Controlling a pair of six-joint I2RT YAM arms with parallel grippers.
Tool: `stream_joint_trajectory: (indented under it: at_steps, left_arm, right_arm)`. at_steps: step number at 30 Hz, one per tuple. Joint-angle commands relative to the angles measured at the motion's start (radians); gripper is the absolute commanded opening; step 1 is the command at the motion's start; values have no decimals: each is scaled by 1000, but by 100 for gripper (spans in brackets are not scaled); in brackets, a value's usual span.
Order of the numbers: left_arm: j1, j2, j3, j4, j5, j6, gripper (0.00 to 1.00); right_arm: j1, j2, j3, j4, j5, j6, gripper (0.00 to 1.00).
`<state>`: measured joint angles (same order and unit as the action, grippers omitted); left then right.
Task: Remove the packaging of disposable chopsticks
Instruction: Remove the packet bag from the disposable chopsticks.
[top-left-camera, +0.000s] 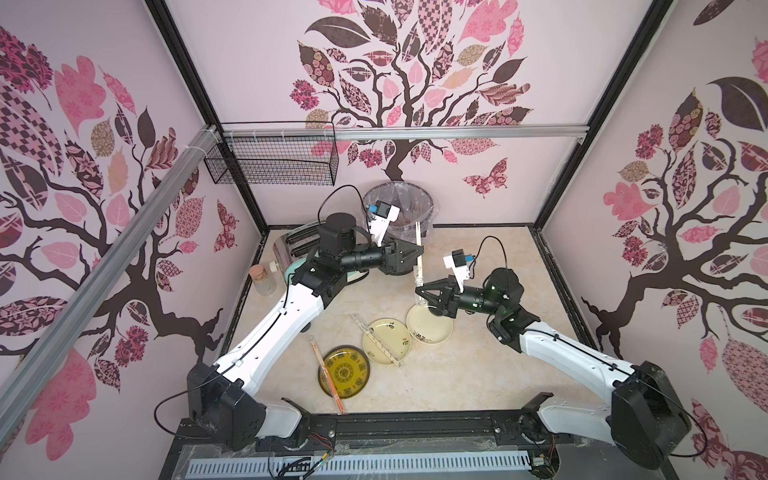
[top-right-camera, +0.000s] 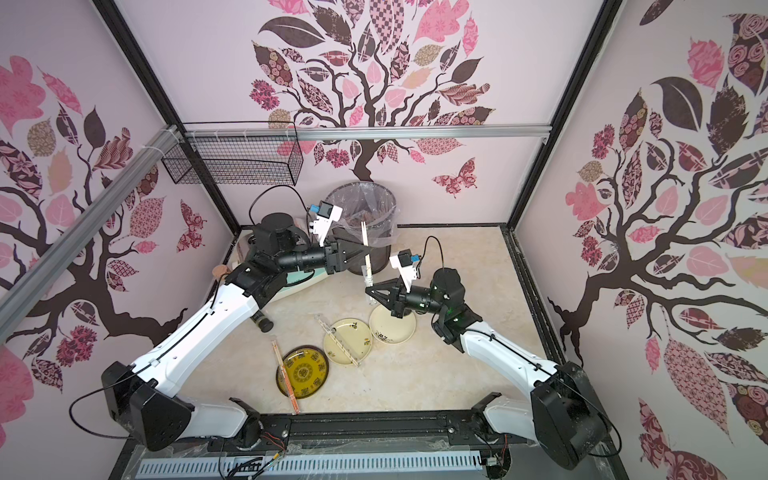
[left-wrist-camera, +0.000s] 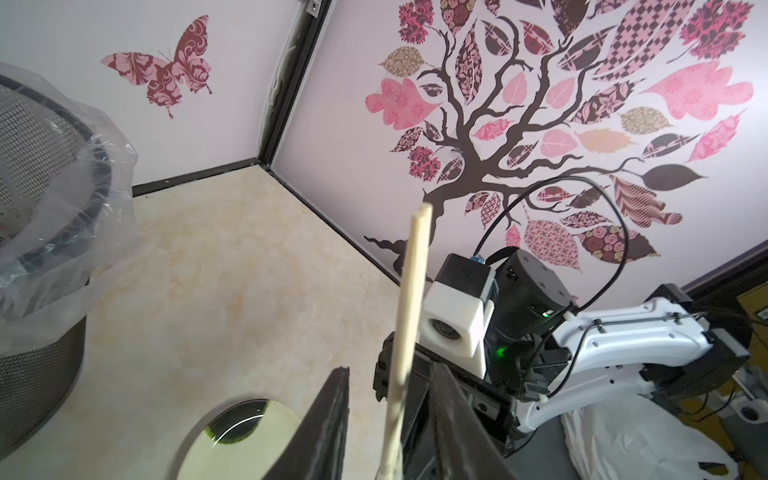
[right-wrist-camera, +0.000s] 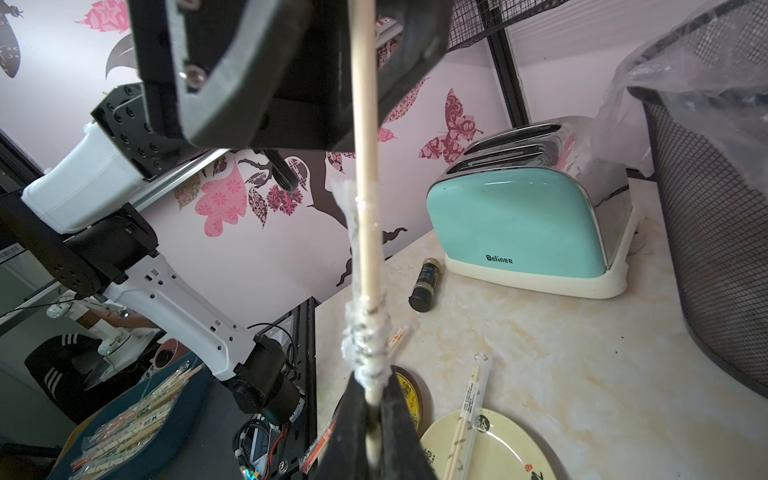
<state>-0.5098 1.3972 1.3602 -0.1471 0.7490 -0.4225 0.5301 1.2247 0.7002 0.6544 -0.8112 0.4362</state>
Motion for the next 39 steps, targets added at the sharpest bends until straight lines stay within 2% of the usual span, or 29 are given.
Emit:
stream_joint_trajectory:
  at_steps: [1, 16, 17, 23, 28, 31, 32, 35, 37, 39]
  left_arm:
    - [4, 11, 34, -6, 10, 16, 25]
    - [7, 19, 25, -3, 30, 27, 23]
    - [7, 22, 24, 0, 33, 24, 22]
    - [8, 31, 0, 27, 49, 2, 0]
    - [10, 16, -27, 69, 28, -12, 0]
    - [38, -11, -73, 169, -18, -72, 0]
    - [52, -16, -81, 203, -19, -103, 0]
    - [100, -30, -109, 291, -16, -188, 0]
    - [116, -32, -107, 295, -7, -196, 0]
    - [124, -36, -101, 276, -12, -185, 0]
  right_arm:
    - [8, -7, 8, 14, -31, -14, 0]
    - [13, 26, 46, 11, -46, -16, 0]
    - [13, 27, 45, 11, -46, -15, 0]
    - [15, 25, 44, 10, -38, -20, 0]
    - [15, 29, 47, -4, -15, -20, 0]
    - [15, 30, 34, -12, 0, -26, 25]
    - [15, 31, 28, -12, 0, -26, 28]
    - [15, 33, -2, -11, 0, -25, 23]
    - [15, 35, -26, -5, 2, -21, 15]
    - [15, 33, -49, 0, -1, -18, 12]
